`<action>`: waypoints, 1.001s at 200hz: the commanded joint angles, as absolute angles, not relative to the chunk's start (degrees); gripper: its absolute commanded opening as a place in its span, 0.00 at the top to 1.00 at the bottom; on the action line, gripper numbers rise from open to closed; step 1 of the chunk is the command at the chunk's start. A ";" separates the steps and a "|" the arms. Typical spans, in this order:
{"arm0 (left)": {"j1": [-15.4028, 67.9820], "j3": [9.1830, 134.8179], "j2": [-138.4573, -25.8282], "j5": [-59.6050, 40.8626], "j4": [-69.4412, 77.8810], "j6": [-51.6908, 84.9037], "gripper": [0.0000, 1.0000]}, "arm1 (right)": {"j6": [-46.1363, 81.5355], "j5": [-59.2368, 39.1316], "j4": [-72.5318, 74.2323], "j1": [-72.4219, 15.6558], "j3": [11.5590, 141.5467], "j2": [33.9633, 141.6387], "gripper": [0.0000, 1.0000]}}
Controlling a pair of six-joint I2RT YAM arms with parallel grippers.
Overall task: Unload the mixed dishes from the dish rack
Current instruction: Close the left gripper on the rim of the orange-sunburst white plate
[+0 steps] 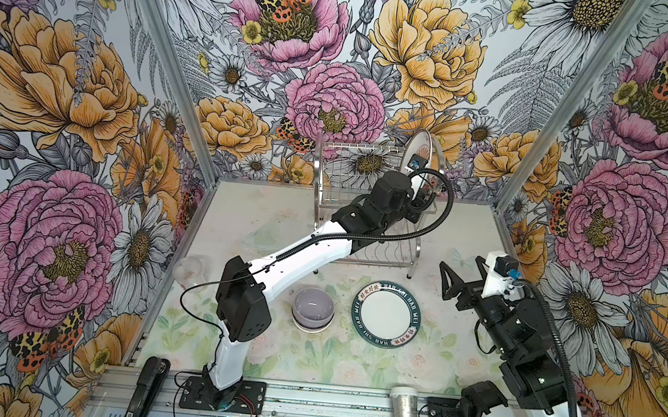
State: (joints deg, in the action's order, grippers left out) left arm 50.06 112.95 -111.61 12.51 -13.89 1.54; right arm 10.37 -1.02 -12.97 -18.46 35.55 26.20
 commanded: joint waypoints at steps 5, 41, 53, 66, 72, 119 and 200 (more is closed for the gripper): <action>49.63 114.32 -111.77 13.21 -12.04 0.83 0.72 | 9.67 0.00 -11.36 -18.55 37.47 26.80 0.00; 49.48 114.29 -111.88 12.39 -11.71 0.37 0.79 | 9.86 0.12 -11.30 -18.57 37.62 27.51 0.00; 49.57 114.25 -111.97 12.39 -11.40 0.36 0.81 | 10.12 -0.02 -11.29 -18.57 37.62 27.74 0.00; 49.52 114.10 -111.89 12.39 -10.93 0.40 0.84 | 10.30 -0.24 -11.16 -18.54 37.62 27.82 0.00; 49.56 114.08 -111.83 12.39 -10.69 0.38 0.84 | 10.35 -0.18 -11.17 -18.54 37.62 27.85 0.00; 49.74 114.06 -111.70 12.39 -10.20 0.33 0.88 | 11.49 -0.11 -11.17 -18.58 37.62 28.28 0.00; 50.56 113.82 -110.92 13.34 -9.76 -1.25 0.93 | 12.52 -0.83 -11.16 -18.55 37.28 29.05 0.00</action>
State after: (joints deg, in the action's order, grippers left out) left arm 50.13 112.95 -111.61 14.24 -11.07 -0.01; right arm 11.29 -0.67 -12.75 -18.46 35.75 28.97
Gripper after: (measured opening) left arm 0.088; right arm 0.995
